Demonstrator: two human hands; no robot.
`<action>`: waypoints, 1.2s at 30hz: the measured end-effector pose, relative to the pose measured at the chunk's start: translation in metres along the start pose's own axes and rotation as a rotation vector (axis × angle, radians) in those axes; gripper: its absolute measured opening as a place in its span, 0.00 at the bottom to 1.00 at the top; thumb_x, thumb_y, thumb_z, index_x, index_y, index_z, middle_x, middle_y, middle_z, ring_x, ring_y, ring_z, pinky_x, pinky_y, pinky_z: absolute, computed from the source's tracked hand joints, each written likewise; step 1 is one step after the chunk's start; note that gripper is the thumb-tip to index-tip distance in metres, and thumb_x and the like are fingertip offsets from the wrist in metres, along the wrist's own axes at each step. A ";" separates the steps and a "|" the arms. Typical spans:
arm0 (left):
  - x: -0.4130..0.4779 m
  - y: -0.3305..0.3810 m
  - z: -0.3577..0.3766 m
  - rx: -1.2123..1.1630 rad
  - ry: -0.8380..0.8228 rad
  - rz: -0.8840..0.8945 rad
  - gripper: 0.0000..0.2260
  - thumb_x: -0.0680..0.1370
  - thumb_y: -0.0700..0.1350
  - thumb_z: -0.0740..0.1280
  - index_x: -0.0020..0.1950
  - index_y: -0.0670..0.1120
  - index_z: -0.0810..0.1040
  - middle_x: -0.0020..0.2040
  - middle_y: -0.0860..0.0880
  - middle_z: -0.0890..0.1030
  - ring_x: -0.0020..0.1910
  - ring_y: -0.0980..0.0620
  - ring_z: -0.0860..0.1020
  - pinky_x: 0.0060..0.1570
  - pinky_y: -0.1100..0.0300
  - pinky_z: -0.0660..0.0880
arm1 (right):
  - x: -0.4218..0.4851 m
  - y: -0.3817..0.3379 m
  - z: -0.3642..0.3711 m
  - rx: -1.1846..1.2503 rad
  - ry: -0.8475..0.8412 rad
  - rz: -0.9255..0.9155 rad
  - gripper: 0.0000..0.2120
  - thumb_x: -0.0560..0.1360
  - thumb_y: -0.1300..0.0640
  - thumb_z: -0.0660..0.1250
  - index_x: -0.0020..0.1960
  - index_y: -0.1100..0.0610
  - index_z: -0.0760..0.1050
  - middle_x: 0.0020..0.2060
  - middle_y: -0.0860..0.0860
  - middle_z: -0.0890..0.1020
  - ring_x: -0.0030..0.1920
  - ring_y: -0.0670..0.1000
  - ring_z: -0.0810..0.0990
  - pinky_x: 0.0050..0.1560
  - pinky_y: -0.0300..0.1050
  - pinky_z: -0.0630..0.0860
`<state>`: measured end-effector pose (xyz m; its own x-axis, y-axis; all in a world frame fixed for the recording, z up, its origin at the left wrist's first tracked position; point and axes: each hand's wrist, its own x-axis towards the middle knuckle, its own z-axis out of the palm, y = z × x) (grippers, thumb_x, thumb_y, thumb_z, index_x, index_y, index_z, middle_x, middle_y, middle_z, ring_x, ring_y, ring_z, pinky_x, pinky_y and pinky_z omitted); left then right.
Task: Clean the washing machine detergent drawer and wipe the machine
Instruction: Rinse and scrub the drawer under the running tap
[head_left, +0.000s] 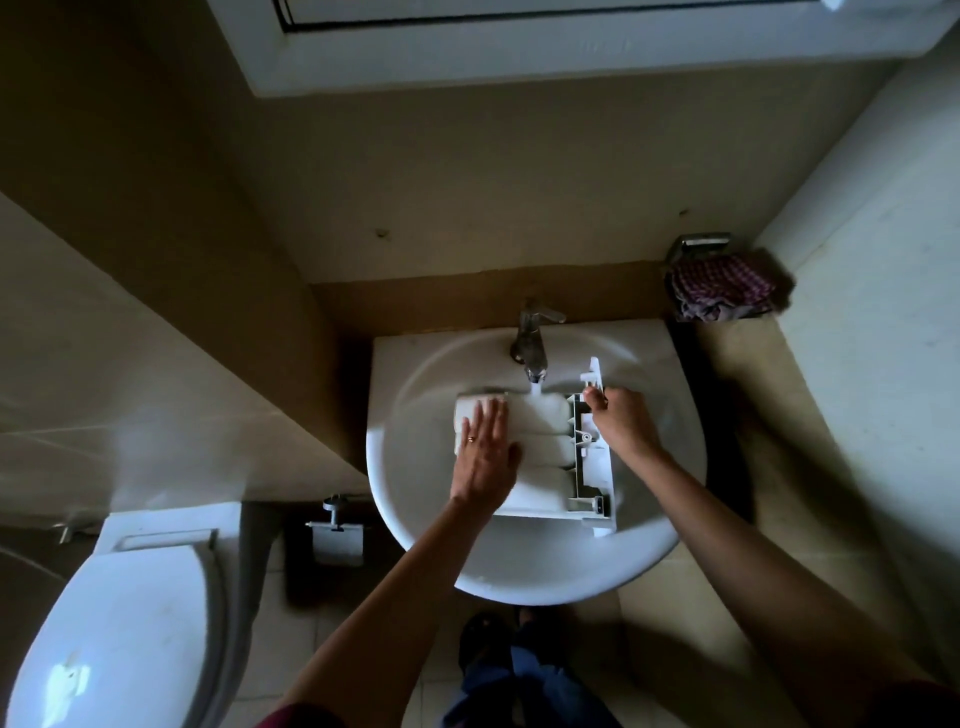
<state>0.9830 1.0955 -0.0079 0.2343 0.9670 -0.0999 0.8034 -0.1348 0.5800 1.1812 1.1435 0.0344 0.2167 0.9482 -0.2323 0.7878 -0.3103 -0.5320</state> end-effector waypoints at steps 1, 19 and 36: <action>0.002 0.005 0.005 0.038 -0.033 0.046 0.28 0.80 0.48 0.55 0.77 0.37 0.54 0.77 0.39 0.54 0.77 0.40 0.51 0.75 0.44 0.45 | 0.000 0.001 0.002 0.010 0.007 -0.001 0.19 0.81 0.52 0.59 0.45 0.67 0.80 0.42 0.67 0.82 0.44 0.63 0.80 0.39 0.43 0.64; 0.040 -0.028 0.019 0.039 0.254 0.275 0.21 0.79 0.47 0.58 0.68 0.38 0.72 0.65 0.38 0.75 0.65 0.40 0.72 0.72 0.51 0.60 | -0.004 0.000 0.009 0.047 0.074 0.043 0.18 0.81 0.51 0.56 0.51 0.60 0.81 0.43 0.63 0.83 0.46 0.61 0.81 0.46 0.48 0.75; 0.065 0.035 -0.011 -1.265 0.364 -0.544 0.09 0.81 0.42 0.60 0.51 0.42 0.80 0.46 0.44 0.82 0.45 0.48 0.81 0.44 0.58 0.79 | -0.005 0.002 0.005 0.009 0.080 0.009 0.20 0.81 0.51 0.58 0.44 0.66 0.78 0.38 0.62 0.81 0.36 0.56 0.77 0.37 0.41 0.64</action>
<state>1.0200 1.1559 0.0151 -0.2477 0.8614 -0.4434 -0.3211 0.3588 0.8764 1.1786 1.1378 0.0301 0.2692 0.9477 -0.1714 0.7803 -0.3189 -0.5379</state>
